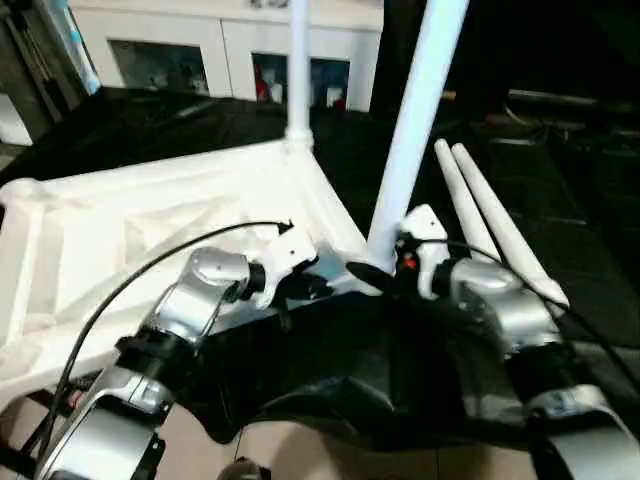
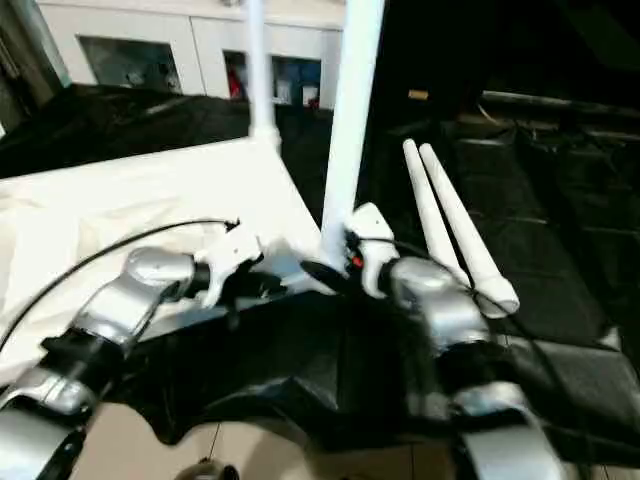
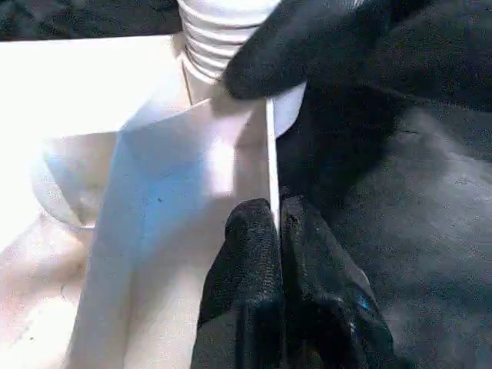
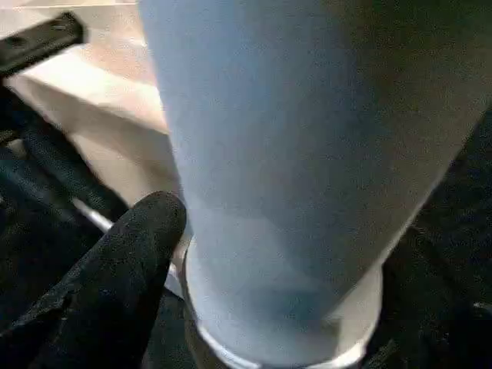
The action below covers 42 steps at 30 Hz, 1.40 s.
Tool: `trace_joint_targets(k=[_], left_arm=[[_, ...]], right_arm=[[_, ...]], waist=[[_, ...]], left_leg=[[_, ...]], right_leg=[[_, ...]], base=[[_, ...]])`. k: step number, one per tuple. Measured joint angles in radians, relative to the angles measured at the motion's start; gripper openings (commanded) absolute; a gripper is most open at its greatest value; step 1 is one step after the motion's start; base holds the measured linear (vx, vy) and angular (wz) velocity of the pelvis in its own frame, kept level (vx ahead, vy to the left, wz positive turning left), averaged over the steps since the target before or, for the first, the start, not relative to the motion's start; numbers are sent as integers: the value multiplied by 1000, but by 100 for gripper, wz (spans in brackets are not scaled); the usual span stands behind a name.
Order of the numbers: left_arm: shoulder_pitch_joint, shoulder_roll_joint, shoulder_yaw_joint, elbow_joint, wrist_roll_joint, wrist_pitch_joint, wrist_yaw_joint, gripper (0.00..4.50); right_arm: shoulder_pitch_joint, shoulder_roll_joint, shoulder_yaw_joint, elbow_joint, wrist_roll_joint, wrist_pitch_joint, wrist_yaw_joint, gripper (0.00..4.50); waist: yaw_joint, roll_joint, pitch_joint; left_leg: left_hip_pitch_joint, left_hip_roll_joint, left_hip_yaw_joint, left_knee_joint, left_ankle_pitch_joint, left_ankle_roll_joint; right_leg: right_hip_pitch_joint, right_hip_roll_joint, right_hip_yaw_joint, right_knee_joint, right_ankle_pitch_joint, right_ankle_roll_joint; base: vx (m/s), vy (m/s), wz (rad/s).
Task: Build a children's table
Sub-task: Rotate leg to tighten
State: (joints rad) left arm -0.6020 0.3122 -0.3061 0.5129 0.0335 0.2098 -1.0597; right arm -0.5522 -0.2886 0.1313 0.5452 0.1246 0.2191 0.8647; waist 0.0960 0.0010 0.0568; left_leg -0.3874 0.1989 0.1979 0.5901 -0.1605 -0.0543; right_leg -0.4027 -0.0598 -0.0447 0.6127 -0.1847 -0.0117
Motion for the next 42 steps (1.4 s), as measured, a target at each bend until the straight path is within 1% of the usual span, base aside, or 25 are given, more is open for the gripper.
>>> trace_joint_targets(k=[3, 6, 8, 11, 12, 15, 17, 20, 22, 28, 30, 31, 32, 34, 35, 36, 39, 42], left_arm=[[16, 18, -7, -17, -3, -25, -40, 0], [23, 37, -12, -29, -14, -30, -85, 0], [30, 55, -19, -43, -20, -31, -113, 0], [39, 63, -25, -57, -21, -38, -129, 0], [40, 64, -25, -57, -21, -40, -130, 0], [41, 67, -25, -57, -21, -44, -130, 0], [41, 68, -25, -57, -21, -44, -130, 0], [42, 73, -25, -58, -21, -44, -133, 0], [42, 73, -24, -58, -21, -44, -134, 0], [44, 63, -18, -56, -21, -38, -126, 0], [43, 43, -4, -48, -19, -16, -95, 0], [34, 28, 1, -29, -17, -8, -69, 0], [14, 8, 7, 0, -9, 6, -29, 0], [-16, -29, 16, 50, 2, 15, 39, 0], [-45, -66, 26, 98, 9, 27, 104, 0], [-62, -90, 33, 123, 13, 36, 141, 0], [-95, -149, 38, 172, 23, 53, 239, 0], [-114, -176, 43, 198, 39, 53, 291, 0]], right_arm=[[17, -39, 12, -49, 3, 12, 70, 389], [31, -65, 15, -88, 26, 27, 122, 389], [47, -88, 33, -115, 30, 36, 157, 389], [61, -97, 49, -122, 29, 37, 183, 389], [66, -99, 53, -126, 28, 37, 184, 363], [73, -102, 64, -141, 20, 40, 192, 363], [74, -102, 65, -145, 21, 44, 191, 334], [74, -103, 65, -147, 21, 51, 190, 317], [74, -103, 65, -149, 21, 53, 190, 285], [87, -84, 56, -153, 22, 52, 170, 276], [88, -62, 43, -145, 19, 53, 117, 275], [87, -38, 31, -127, 12, 52, 72, 275], [78, 1, 8, -94, 2, 44, -3, 275], [44, 53, -24, -30, -10, 35, -126, 275], [10, 96, -56, 29, -10, 35, -225, 274], [-12, 117, -75, 59, -11, 35, -285, 274], [-52, 163, -112, 127, -12, 27, -428, 274], [-84, 204, -135, 175, -19, 8, -534, 274]], waist=[[0, 0, 0], [1, 0, 0], [3, 0, 0], [3, 0, 0], [3, 0, 0], [3, 0, 0], [2, 0, 0], [2, 0, 0], [2, 0, 0], [2, -1, 0], [-2, 0, 0], [-6, 0, -1], [-8, 0, -1], [-14, 0, -1], [-16, 0, -1], [-17, 0, -1], [-17, 0, -1], [-15, 0, -1]], left_leg=[[0, 0, 0, 0, 0, 0], [0, 0, 0, 0, 0, 0], [0, 0, 0, 0, 0, 0], [0, 0, 0, 0, 0, 0], [0, 0, 0, 0, 0, 0], [0, 0, 0, 0, 0, 0], [0, 0, 0, 0, 0, 0], [0, 0, 0, 0, 0, 0], [0, 0, 0, 0, 0, 0], [1, 0, 0, 0, 0, 0], [1, 0, 0, 2, 0, 0], [3, 0, 1, 2, 0, 0], [3, 0, 0, 2, 0, 0], [4, 0, 0, 2, 0, 0], [5, 0, 0, 2, 0, 0], [4, 0, 0, 2, 0, 0], [5, 0, 0, 2, 0, 0], [4, 0, 0, 1, 0, 0]], right_leg=[[0, 0, 0, 1, 0, 0], [0, 0, 0, 1, 0, 0], [0, 0, 0, 1, 0, 0], [0, 0, 0, 0, 0, 0], [0, 0, 0, 0, 0, 0], [0, 0, 0, 0, 0, 0], [0, 0, 0, 1, 0, 0], [0, 0, 0, 0, 0, 0], [0, 0, 0, 0, 0, 0], [0, 0, 0, 1, 0, 0], [0, 0, 1, 1, 0, 0], [2, 0, 1, 2, 0, 0], [2, 0, 1, 3, 1, -1], [1, 0, 2, 3, 3, -2], [1, 0, 1, 3, 3, 0], [1, 0, 1, 2, 3, 0], [1, 0, 1, 2, 4, 0], [1, 0, 1, 2, 4, -1]], base=[[0, 0, 0], [0, 0, 0], [0, 0, 0], [0, 0, 0], [0, 0, 0], [0, 0, 0], [0, 0, 0], [0, 0, 0], [0, 0, 0], [0, 0, 0], [0, 0, 0], [0, 0, 0], [0, 0, 0], [0, 0, 0], [0, 0, 0], [0, 0, 0], [0, 0, 0], [0, 0, 0]])
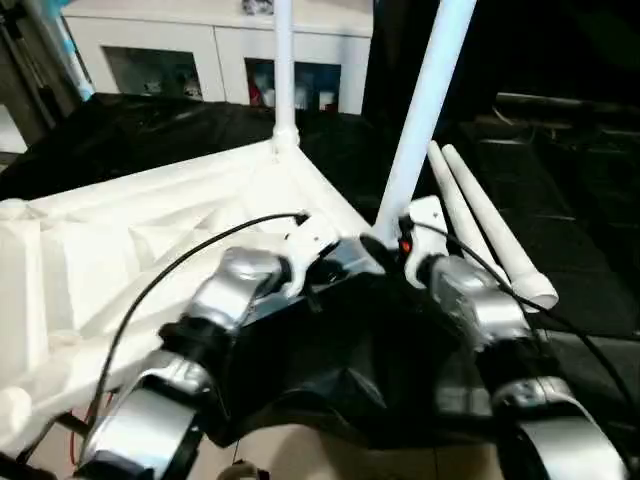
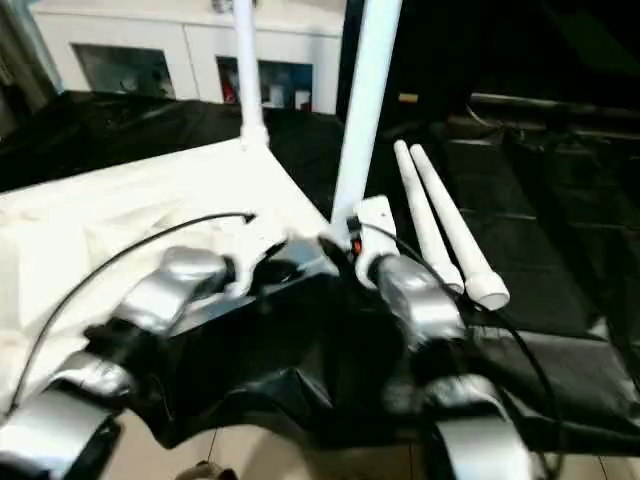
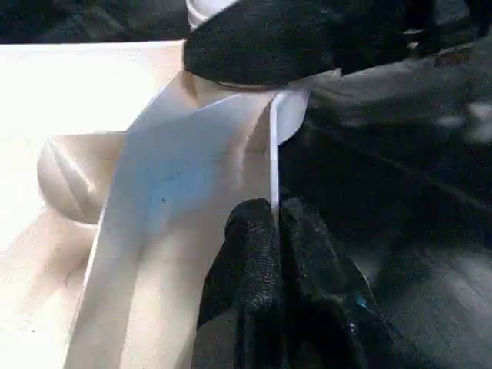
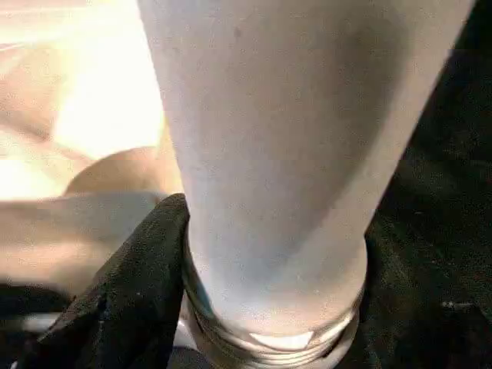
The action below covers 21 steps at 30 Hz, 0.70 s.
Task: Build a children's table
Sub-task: Rotate leg to tighten
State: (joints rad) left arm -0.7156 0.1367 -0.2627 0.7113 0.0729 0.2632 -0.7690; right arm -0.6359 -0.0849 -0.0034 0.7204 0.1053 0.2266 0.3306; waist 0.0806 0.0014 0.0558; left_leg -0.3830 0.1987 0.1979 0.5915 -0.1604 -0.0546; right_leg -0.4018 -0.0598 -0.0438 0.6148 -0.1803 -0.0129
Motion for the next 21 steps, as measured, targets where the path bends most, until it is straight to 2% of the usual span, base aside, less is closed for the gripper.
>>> trace_joint_targets(k=[5, 7, 10, 12, 17, 21], left_arm=[[-12, -4, 1, 25, 8, -16, 9, 0], [-12, -1, 1, 26, 10, -23, 5, 0], [-11, 13, 0, 26, 10, -38, -21, 0], [-8, 25, -1, 24, 10, -51, -48, 0], [35, 80, -14, -37, -8, -100, -184, 0], [51, 114, -19, -58, -20, -122, -244, 0]], right_arm=[[-21, 27, -2, 60, -34, -78, -43, 274], [-21, 26, -6, 64, -31, -85, -32, 330], [-21, 18, -9, 62, -22, -84, 25, 351], [-9, -6, 1, 44, -21, -80, 89, 382], [37, -101, 79, -31, -24, -84, 311, 382], [51, -147, 91, -62, -16, -75, 425, 382]], waist=[[2, 0, 0], [2, 0, 0], [0, 0, 0], [1, 0, 0], [10, 1, 0], [10, 1, 1]], left_leg=[[0, 0, 0, 0, 0, 0], [0, 0, 0, 0, 0, 0], [-1, 0, 0, -1, 0, 0], [-1, 0, 0, -1, 0, 0], [-3, 0, 0, -1, 0, 0], [-3, 0, 1, -1, 0, 0]], right_leg=[[0, 0, 0, -1, 1, -1], [0, 0, 0, -1, 1, -1], [0, 0, 0, -1, 1, -1], [-1, 0, 0, -1, 0, 0], [-1, 0, 0, -4, -1, 1], [-1, 0, 0, -4, -1, 1]], base=[[0, 0, 0], [0, 0, 0], [0, 0, 0], [0, 0, 0], [0, 0, 0], [0, 0, 0]])
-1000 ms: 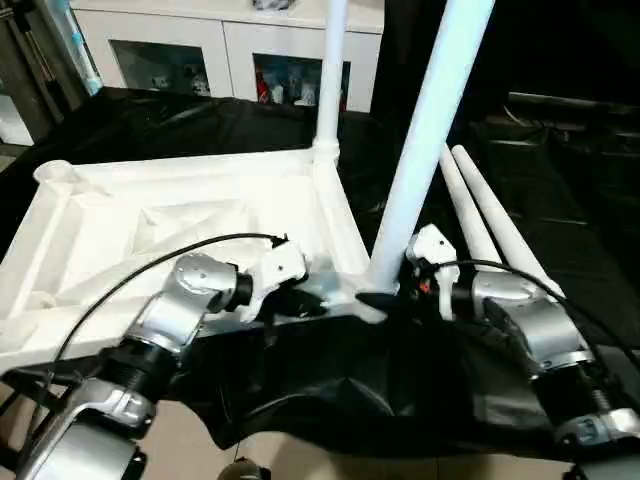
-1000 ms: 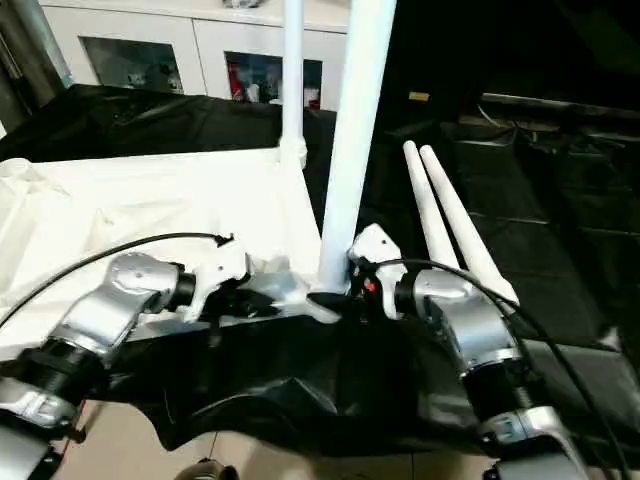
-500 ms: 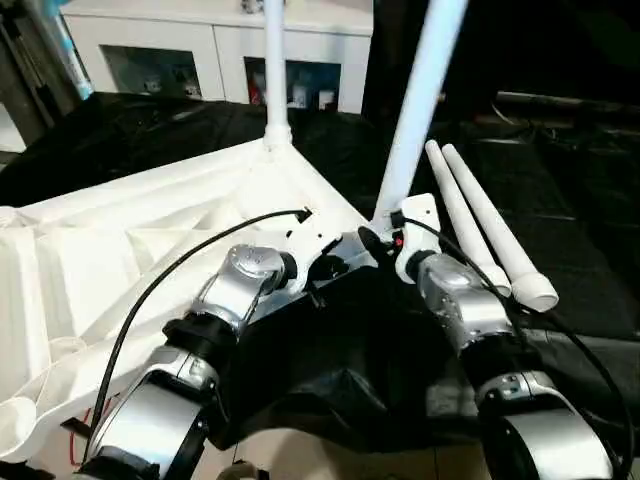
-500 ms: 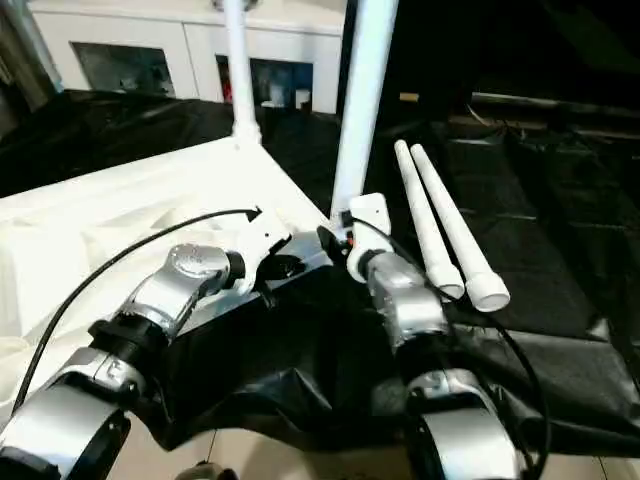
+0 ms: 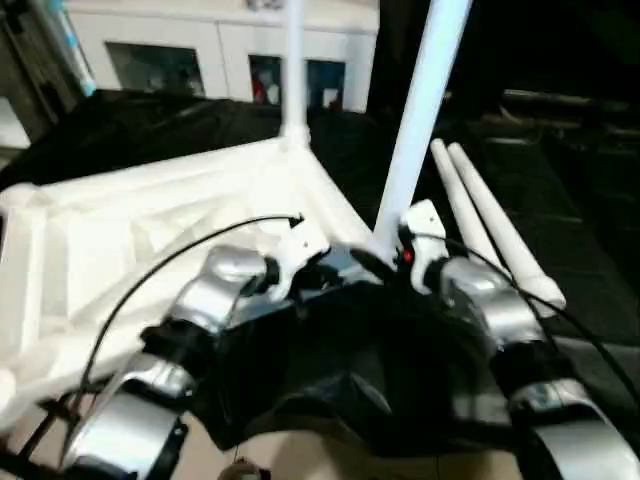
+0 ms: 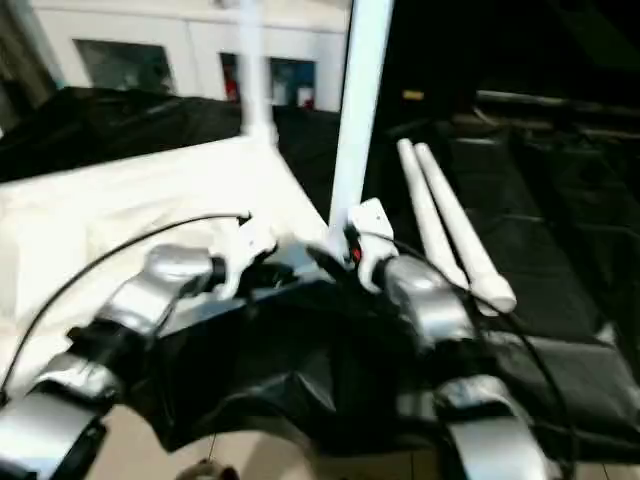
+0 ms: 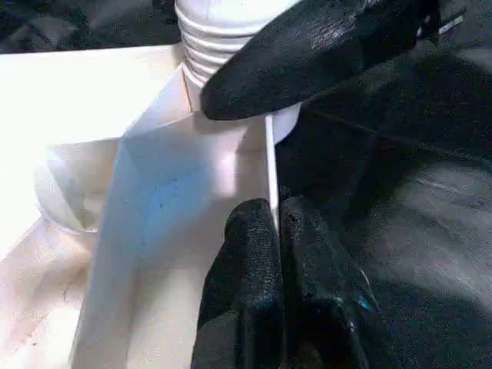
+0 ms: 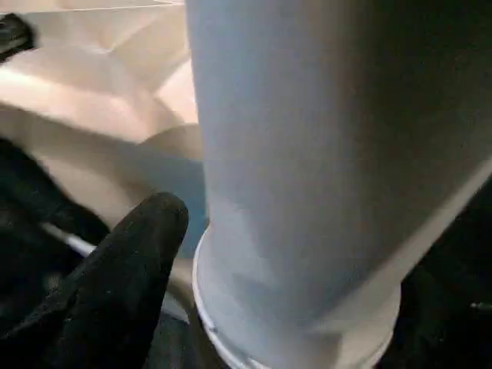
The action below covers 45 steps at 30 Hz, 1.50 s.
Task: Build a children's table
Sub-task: Rotate leg to tighten
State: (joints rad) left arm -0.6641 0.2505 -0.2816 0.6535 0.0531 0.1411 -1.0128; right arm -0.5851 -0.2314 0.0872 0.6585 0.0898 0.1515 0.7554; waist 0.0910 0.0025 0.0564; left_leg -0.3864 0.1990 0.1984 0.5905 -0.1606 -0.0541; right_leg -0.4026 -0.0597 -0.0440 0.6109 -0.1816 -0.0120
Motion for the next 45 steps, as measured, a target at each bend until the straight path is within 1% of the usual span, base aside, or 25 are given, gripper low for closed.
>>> trace_joint_targets(k=[4, 6, 10, 11, 13, 15, 16, 17, 19, 20, 24, 27, 30, 33, 34, 36, 38, 41, 44, 45], left_arm=[[24, 34, -10, -31, -19, -15, -66, 0], [36, 52, -12, -50, -22, -24, -106, 0], [53, 85, -19, -76, -33, -32, -168, 0], [60, 92, -21, -86, -37, -33, -182, 0], [65, 103, -21, -92, -41, -33, -200, 0], [68, 111, -22, -96, -44, -33, -215, 0], [70, 114, -22, -100, -46, -33, -218, 0], [72, 116, -22, -105, -47, -33, -223, 0], [76, 121, -23, -112, -48, -33, -229, 0], [76, 122, -23, -113, -49, -33, -231, 0], [77, 122, -24, -113, -49, -33, -231, 0], [77, 118, -26, -111, -49, -33, -222, 0], [72, 102, -13, -89, -38, -33, -169, 0], [47, 67, -5, -49, -25, -17, -103, 0], [34, 51, 1, -31, -19, -4, -77, 0], [-8, 7, 14, 28, -10, 31, 10, 0], [-37, -36, 21, 66, -2, 55, 83, 0], [-61, -71, 27, 98, 5, 72, 150, 0], [-78, -89, 30, 119, 20, 72, 181, 0], [-79, -91, 30, 119, 20, 72, 184, 0]], right_arm=[[29, -60, 30, -63, 20, 16, 130, 382], [47, -88, 48, -102, 34, 38, 196, 382], [74, -115, 60, -165, 66, 84, 281, 382], [78, -120, 64, -176, 69, 91, 301, 355], [79, -128, 71, -186, 70, 104, 324, 344], [81, -134, 77, -190, 71, 110, 335, 322], [83, -134, 77, -196, 72, 113, 337, 322], [87, -135, 78, -206, 73, 120, 338, 304], [91, -137, 78, -219, 74, 130, 341, 299], [93, -137, 78, -222, 74, 132, 342, 276], [97, -135, 78, -225, 74, 133, 340, 272], [104, -115, 74, -225, 74, 129, 320, 270], [105, -66, 51, -204, 66, 127, 225, 270], [99, -20, 15, -172, 58, 117, 107, 270], [89, 4, 0, -154, 53, 116, 52, 270], [48, 80, -48, -86, 33, 108, -118, 269], [12, 126, -82, -36, 26, 104, -255, 269], [-26, 160, -105, 17, 23, 92, -368, 269], [-53, 177, -117, 59, 14, 70, -416, 269], [-53, 177, -119, 62, 14, 65, -416, 304]], waist=[[3, 1, 1], [4, 1, 1], [5, 1, 1], [5, 1, 1], [5, 1, 1], [5, 1, 1], [5, 1, 1], [5, 1, 1], [6, 1, 1], [6, 1, 1], [6, 1, 1], [4, 1, 1], [-2, 1, 1], [-4, 1, 0], [-5, 1, 0], [-9, 1, 1], [-11, 1, 1], [-10, 1, 0], [-8, 2, 0], [-7, 2, 0]], left_leg=[[0, 0, 0, 0, 0, 0], [0, 0, 0, 0, 0, 0], [0, 1, 0, 0, 0, 0], [0, 1, 0, 0, 0, 0], [0, 1, 0, 0, 0, 0], [0, 1, 0, 0, 0, 0], [0, 1, 0, 0, 0, 0], [0, 1, 0, 0, 0, 0], [0, 1, 0, 0, 0, 0], [0, 1, 0, 0, 0, 0], [0, 1, 0, 0, 0, 0], [1, 1, 0, 0, 0, 0], [2, 0, 0, 0, 0, 0], [4, 0, 0, 0, 0, 0], [4, 0, 0, 0, 0, 0], [4, 0, 0, 0, 0, -1], [4, 0, -1, 0, 0, -1], [4, 0, -1, 0, 0, -1], [4, 0, -1, 0, 0, -1], [4, 0, -1, 0, 0, -1]], right_leg=[[0, 0, 0, 0, 0, 0], [0, 0, -1, 0, 0, 0], [0, 0, -1, 0, 0, 0], [0, 0, 0, 0, 0, 0], [0, 0, -1, 1, 0, 0], [0, 0, -1, 0, 0, 0], [0, 0, -1, 0, 0, 0], [0, 0, 0, 0, 0, 0], [0, 0, 0, 0, 0, 0], [0, 0, 0, 0, 0, 0], [0, 0, 0, 0, 0, 0], [0, 0, 0, 1, 0, 0], [0, 0, 0, 2, 1, -1], [1, 0, 0, 3, 1, -2], [1, 0, 0, 3, 1, -2], [0, 0, 0, 2, 3, -1], [0, 0, 0, 2, 4, 0], [0, 0, 0, 2, 4, 0], [0, 0, -1, 1, 5, -2], [0, 0, 0, 1, 5, -2]], base=[[0, 0, 0], [0, 0, 0], [0, 0, 0], [0, 0, 0], [0, 0, 0], [0, 0, 0], [0, 0, 0], [0, 0, 0], [0, 0, 0], [0, 0, 0], [0, 0, 0], [0, 0, 0], [0, 0, 0], [0, 0, 0], [0, 0, 0], [0, 0, 0], [0, 0, 0], [0, 0, 0], [0, 0, 0], [0, 0, 0]])
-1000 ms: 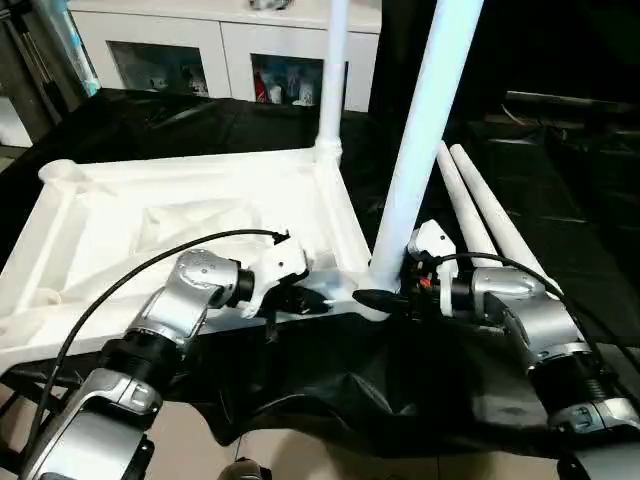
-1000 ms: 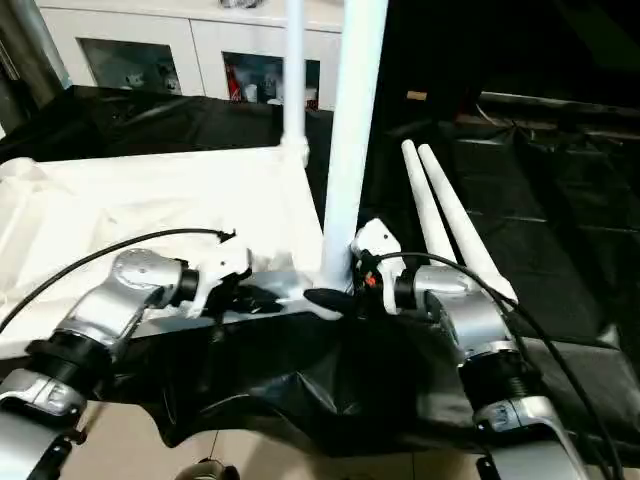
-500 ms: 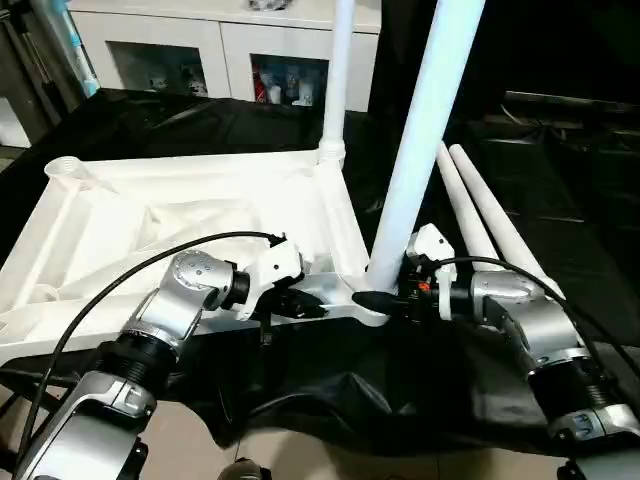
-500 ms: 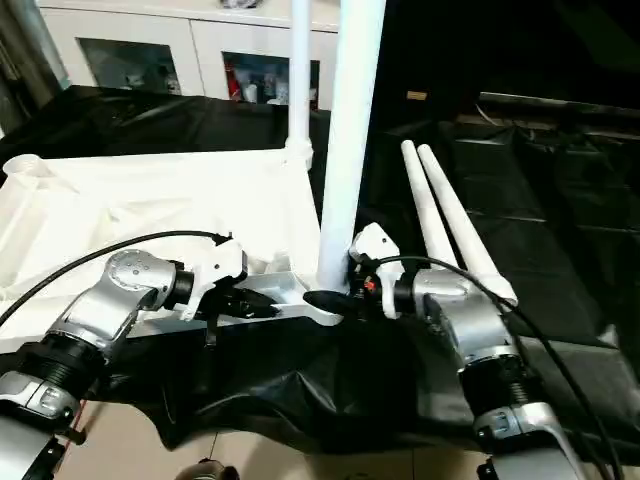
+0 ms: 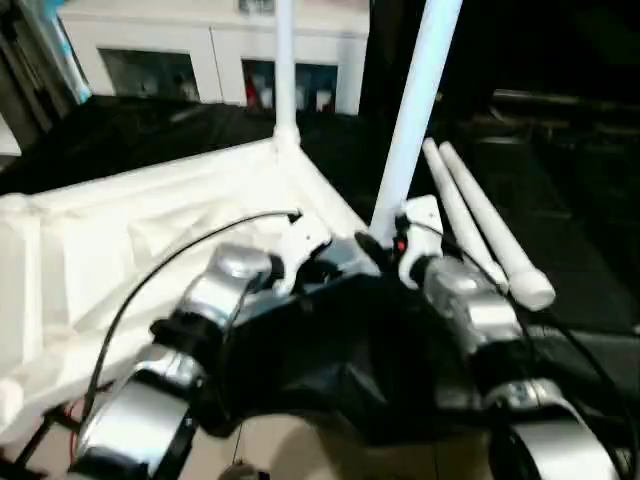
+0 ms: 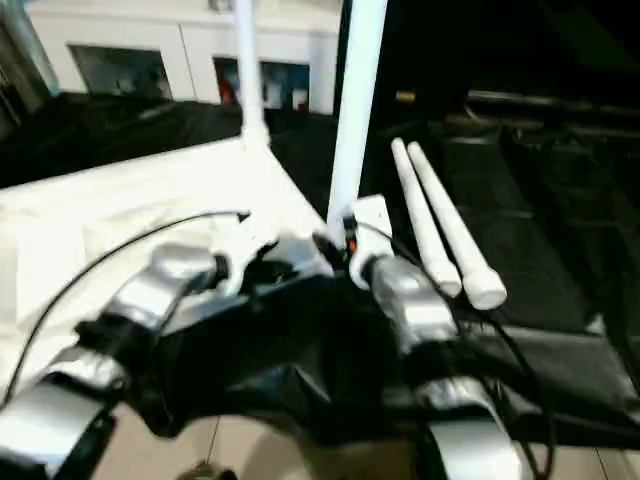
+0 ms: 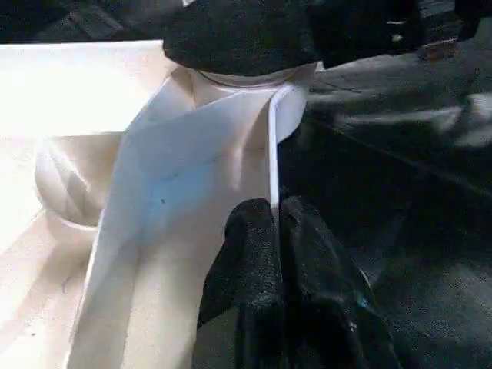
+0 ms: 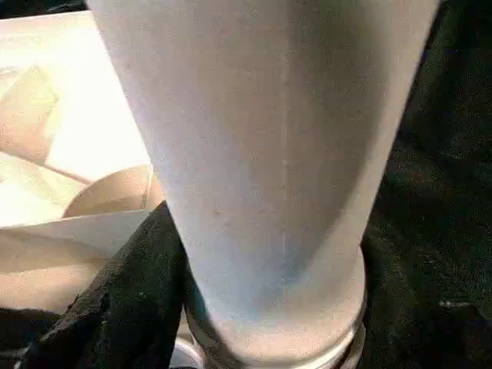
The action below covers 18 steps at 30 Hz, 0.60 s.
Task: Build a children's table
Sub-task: Rotate leg to tighten
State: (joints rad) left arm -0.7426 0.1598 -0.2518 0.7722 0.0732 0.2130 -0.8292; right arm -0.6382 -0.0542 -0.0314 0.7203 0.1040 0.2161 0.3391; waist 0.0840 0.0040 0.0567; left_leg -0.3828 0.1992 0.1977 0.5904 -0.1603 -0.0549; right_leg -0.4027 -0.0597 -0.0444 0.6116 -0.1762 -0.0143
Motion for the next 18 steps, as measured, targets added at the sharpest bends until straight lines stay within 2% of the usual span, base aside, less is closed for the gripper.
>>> trace_joint_targets(k=[1, 2, 4, 8, 14, 18], left_arm=[[0, -1, 0, 0, 0, 0, 1, 0], [-1, -2, 0, 1, 0, 0, 1, 0], [-5, -6, 1, 8, 1, -1, 6, 0], [-8, 0, 1, 12, 1, -5, -8, 0], [18, 40, 0, -18, -3, -31, -80, 0], [68, 102, -13, -93, -25, -55, -202, 0]], right_arm=[[0, 0, -1, 1, 0, -3, 0, 324], [-2, 1, -4, 4, 0, -5, 0, 324], [-9, 8, -17, 14, 4, -6, 1, 356], [-13, -1, -15, 18, 0, -9, 50, 392], [9, -71, 49, -15, -2, -6, 228, 392], [65, -169, 122, -130, 12, 32, 447, 392]], waist=[[0, 0, 0], [1, 0, 0], [1, 0, 0], [2, 0, 0], [1, 0, 0], [6, 0, 0]], left_leg=[[0, 0, 0, 0, 0, 0], [0, 0, 0, 0, 0, 0], [0, 0, 0, 0, 0, 0], [0, 0, 0, 0, 0, 0], [-1, 0, 0, -1, 0, 0], [-1, 0, 0, -2, 0, 0]], right_leg=[[0, 0, 0, 0, 0, 0], [0, 0, 0, -1, 0, 0], [0, 0, 0, -1, 0, 0], [0, 0, 0, -1, 0, 0], [-1, 0, 0, -1, -1, 2], [-1, 0, 0, -2, -3, 4]], base=[[0, 0, 0], [0, 0, 0], [0, 0, 0], [0, 0, 0], [0, 0, 0], [0, 0, 0]])
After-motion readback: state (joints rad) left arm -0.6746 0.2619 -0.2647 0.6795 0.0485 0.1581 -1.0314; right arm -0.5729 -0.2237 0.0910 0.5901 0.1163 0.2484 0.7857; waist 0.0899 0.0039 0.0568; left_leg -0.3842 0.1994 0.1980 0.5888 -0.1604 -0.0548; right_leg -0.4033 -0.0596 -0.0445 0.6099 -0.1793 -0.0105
